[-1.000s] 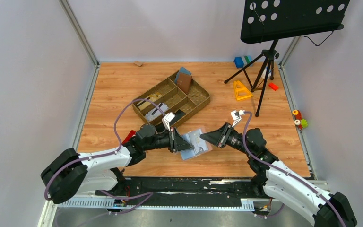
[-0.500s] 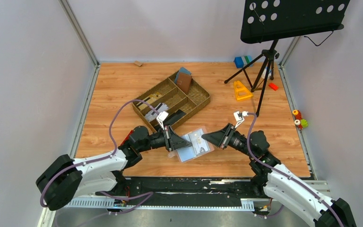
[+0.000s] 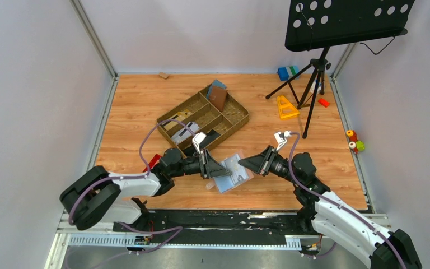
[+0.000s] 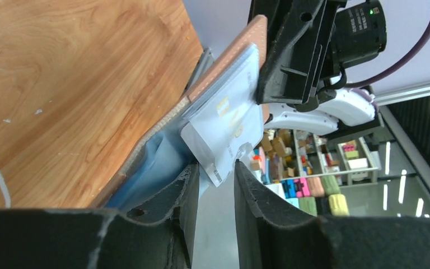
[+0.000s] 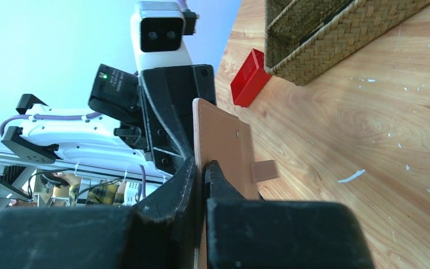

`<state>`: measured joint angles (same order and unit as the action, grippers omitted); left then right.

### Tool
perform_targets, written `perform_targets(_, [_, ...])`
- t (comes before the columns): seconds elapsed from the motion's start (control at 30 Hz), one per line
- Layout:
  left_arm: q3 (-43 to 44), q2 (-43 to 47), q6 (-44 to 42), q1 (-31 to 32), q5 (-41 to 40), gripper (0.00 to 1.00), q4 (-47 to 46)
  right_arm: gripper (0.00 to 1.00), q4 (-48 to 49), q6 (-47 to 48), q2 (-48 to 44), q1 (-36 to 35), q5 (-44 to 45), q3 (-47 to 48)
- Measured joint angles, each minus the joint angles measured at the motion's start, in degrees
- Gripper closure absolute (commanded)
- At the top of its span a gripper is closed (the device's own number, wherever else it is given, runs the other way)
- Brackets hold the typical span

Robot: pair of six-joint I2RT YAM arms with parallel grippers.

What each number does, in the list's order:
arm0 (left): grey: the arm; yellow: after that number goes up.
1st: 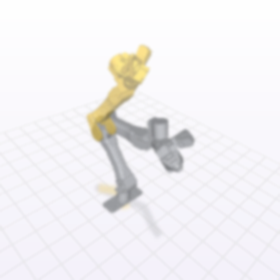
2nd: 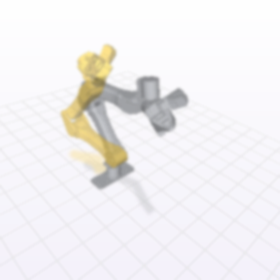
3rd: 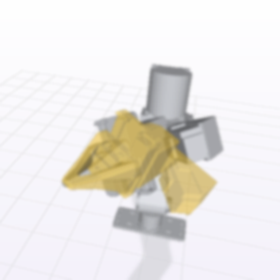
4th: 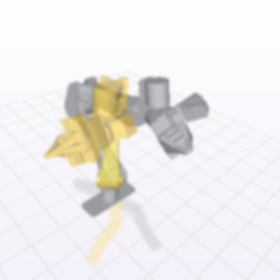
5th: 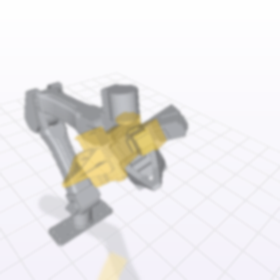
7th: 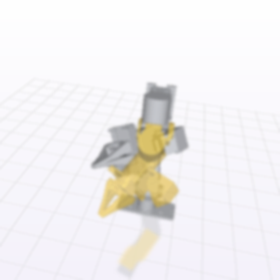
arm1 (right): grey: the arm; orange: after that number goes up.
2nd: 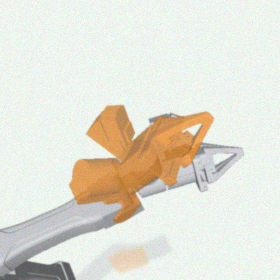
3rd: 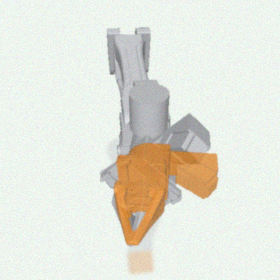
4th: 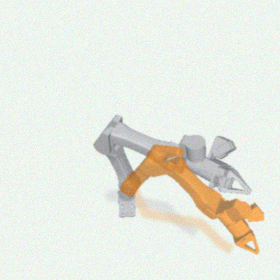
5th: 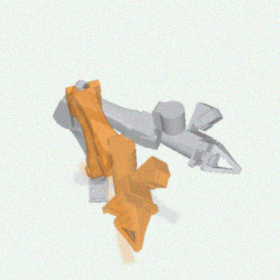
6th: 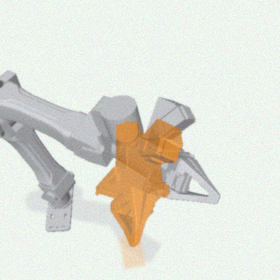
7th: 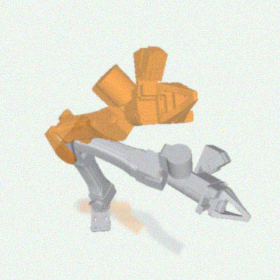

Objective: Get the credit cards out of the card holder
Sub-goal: Remove the credit card from the card holder.

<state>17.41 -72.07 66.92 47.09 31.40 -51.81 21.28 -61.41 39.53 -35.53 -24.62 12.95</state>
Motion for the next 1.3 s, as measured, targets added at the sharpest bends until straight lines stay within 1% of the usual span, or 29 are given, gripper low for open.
perform_targets(0.07, [0.0,-3.5,2.1,-0.3,0.7,0.67,-5.0,1.0,0.9,-0.4,0.1,0.3,0.0,0.0])
perform_targets(0.2, [-2.1,-9.6,7.5,-0.6,1.2,0.69,-18.9,1.0,2.6,-1.4,-0.3,0.8,0.0,0.0])
perform_targets(0.27, [-2.2,-11.4,9.4,-0.7,1.6,0.69,-23.1,1.0,3.2,-2.0,-0.5,1.1,0.0,0.0])
perform_targets(0.4, [-2.6,-10.6,10.9,-0.7,1.7,0.7,-27.6,1.0,5.7,-4.0,-1.0,2.2,-0.3,-0.1])
perform_targets(0.47, [-3.1,-8.8,11.2,-0.7,1.6,0.74,-29.0,1.0,7.0,-4.9,-1.0,2.6,-0.6,-0.4])
perform_targets(0.57, [-3.3,-6.7,11.5,-0.7,1.4,0.84,-30.5,1.0,7.8,-5.6,-1.0,2.8,-0.9,-0.7])
perform_targets(0.6, [-3.3,-6.2,11.7,-0.7,1.1,0.85,-30.9,1.0,7.9,-5.8,-1.0,2.8,-1.1,-0.7])
perform_targets(0.63, [-3.4,-5.7,11.7,-0.9,0.8,0.84,-31.3,1.0,8.0,-5.9,-0.9,2.8,-1.4,-0.7])
perform_targets(0.8, [-3.5,-5.6,12.2,-1.2,0.5,0.73,-31.7,1.0,8.2,-5.8,-0.7,2.8,-2.5,-0.7])
perform_targets(0.9, [-3.3,-7.3,12.5,-1.2,0.7,0.67,-32.0,1.0,8.1,-5.5,-0.5,2.9,-3.1,-0.7])
perform_targets(1.0, [-2.9,-9.6,13.2,-1.4,0.5,0.66,-32.0,1.0,8.1,-4.9,-0.5,2.9,-4.0,-0.7])
perform_targets(1.03, [-2.8,-10.0,13.4,-1.5,0.5,0.69,-32.0,1.0,8.0,-4.8,-0.5,2.9,-4.0,-0.7])
perform_targets(1.13, [-2.4,-11.0,13.7,-1.5,0.4,0.89,-32.0,1.0,7.9,-4.5,-0.5,2.9,-4.1,-0.7])
perform_targets(1.17, [-2.3,-11.3,13.8,-1.5,0.4,0.93,-32.0,1.0,7.9,-4.4,-0.5,2.9,-4.1,-0.7])
perform_targets(1.2, [-2.3,-11.5,13.9,-1.5,0.2,0.96,-32.0,1.0,7.9,-4.3,-0.5,2.9,-4.2,-0.7])
perform_targets(1.3, [-2.3,-11.9,14.0,-1.5,-0.1,0.96,-32.0,1.0,6.8,-4.3,-1.1,2.9,-4.0,-0.7])
